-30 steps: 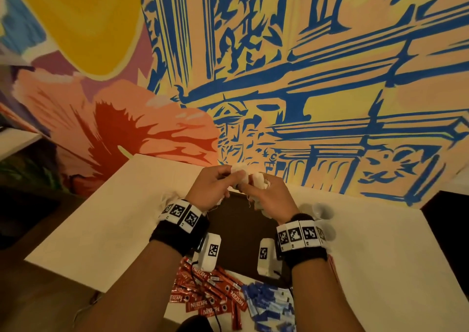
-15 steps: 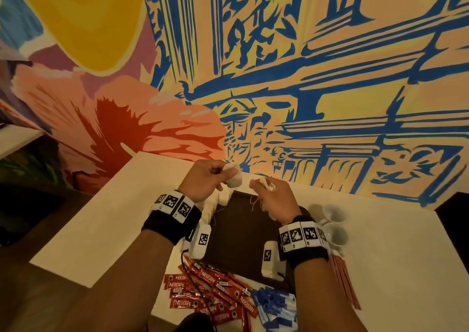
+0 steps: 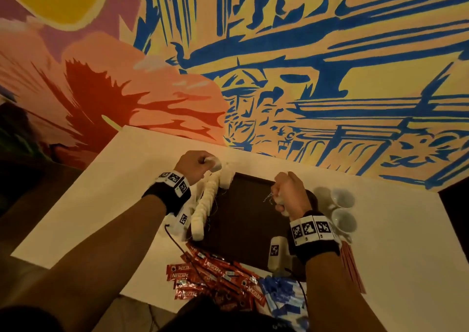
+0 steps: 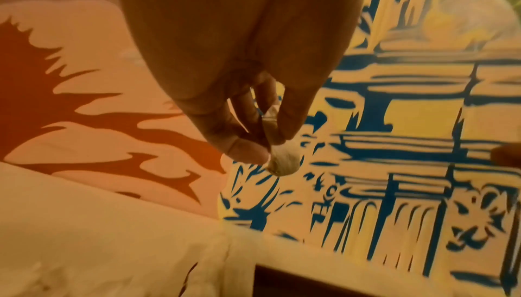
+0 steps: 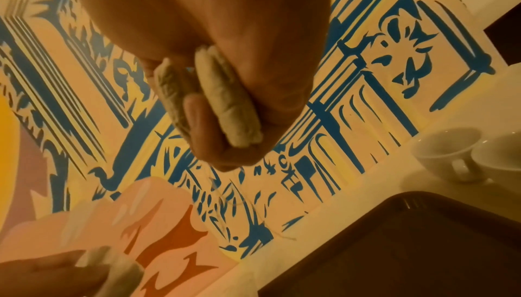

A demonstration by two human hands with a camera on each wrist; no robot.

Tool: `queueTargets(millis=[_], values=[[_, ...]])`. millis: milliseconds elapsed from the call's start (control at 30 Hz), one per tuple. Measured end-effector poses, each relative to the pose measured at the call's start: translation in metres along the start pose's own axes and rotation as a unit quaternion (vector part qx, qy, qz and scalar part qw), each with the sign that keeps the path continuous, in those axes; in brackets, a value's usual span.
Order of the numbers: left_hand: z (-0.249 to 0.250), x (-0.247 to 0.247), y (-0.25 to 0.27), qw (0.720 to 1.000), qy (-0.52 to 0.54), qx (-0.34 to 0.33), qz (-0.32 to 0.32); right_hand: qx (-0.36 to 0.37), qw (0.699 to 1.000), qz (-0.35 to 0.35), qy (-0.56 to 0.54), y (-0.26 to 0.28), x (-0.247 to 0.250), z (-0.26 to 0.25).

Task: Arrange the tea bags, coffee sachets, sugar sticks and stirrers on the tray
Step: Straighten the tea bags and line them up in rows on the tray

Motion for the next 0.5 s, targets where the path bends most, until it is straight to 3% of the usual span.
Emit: queueTargets(millis=[233,500], values=[[-0.068,-0.054,-0.022,0.993,-0.072,0.014,-0.095,-0.007,0.996,0.035,0.079,-0.026,-0.015,0.024],[-0.103,-0.108,-0.045,0.973,-0.112,-0.006,-0.200,-0.031,0.996,0.033,0.079,-0.035,-0.025,0.046]])
Point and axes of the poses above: each hand's wrist, its own y-axis away from the middle knuckle, its own x-axis out of the back of the hand, z = x × y, the point moved 9 cm from there along -y, towards the middle knuckle, and after that the axes turned 15 degrees about -x, right-handed, at the moved point
